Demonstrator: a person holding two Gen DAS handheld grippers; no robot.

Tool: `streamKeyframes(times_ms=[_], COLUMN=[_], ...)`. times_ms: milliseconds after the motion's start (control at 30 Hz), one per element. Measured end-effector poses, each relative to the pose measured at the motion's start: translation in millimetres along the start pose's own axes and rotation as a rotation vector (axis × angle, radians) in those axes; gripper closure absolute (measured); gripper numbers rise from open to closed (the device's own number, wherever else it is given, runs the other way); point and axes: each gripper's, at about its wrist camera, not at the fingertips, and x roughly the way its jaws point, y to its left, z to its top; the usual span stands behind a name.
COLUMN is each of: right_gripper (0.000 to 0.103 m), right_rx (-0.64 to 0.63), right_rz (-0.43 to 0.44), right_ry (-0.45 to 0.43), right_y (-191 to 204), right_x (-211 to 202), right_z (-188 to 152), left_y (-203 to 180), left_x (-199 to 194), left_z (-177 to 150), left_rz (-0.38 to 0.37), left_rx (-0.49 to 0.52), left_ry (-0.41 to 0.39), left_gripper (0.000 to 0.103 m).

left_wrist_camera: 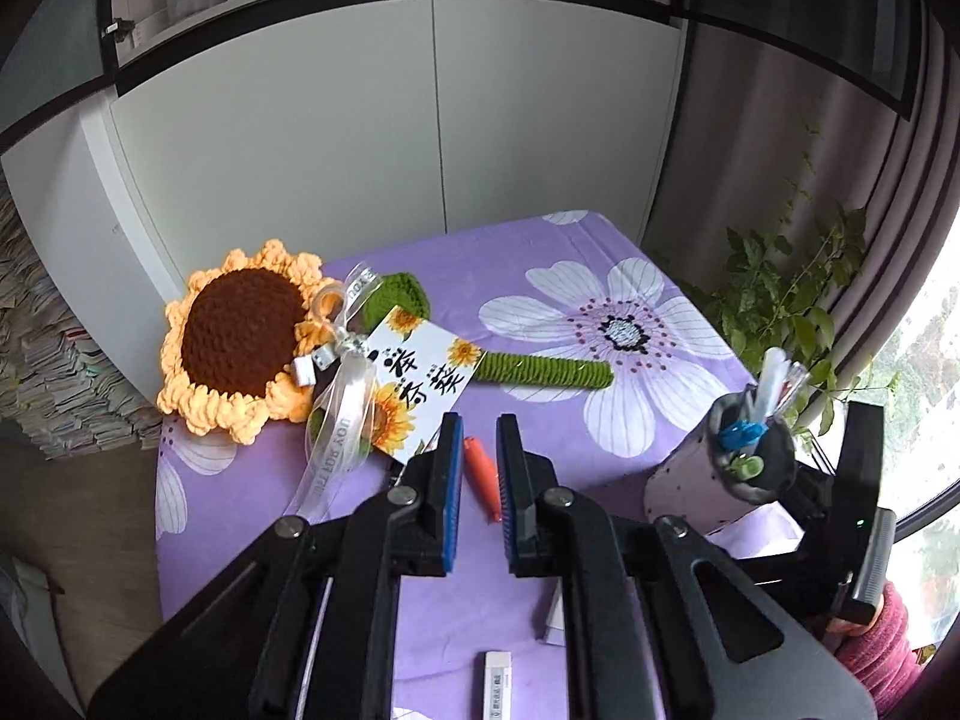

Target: Organize stationery

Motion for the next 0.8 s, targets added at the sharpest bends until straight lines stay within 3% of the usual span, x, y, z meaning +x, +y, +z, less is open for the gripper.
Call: streamKeyframes(times_ms=[300,467,567,667,733,800], right_gripper=[0.031,0.030,0.030,0.030,0.030,0.030], right_rx=[-0.006,-0.008,-0.010,-0.009,-0.009,-0.009], right_rz=[-0.008,-0.011,-0.012,-0.011,-0.012,-0.011], right_ry=[0.003,0.004,0.005,0.005,0.005,0.004], right_y=[0,0,0,0,0,1], right_x=[2,3,4,4,4,4], right_z=[0,0,1,1,1,1], left_y=[46,47,41,42,42,44], left_x=[75,85,98,106,109,110], left_z=[-45,-45,-44,-44,-46,-49], left_rz=[0.109,0.060,0.082,0.099,0.109,0.107], left_rx=[-0.054,-0.059,-0.024,-0.015,-0.009,-0.019], left_ry=[0.207,0.205,0.219,0.211,0.229,0.229], left_gripper=[0.092,0.093,0.092,0.086,0.071,0.068])
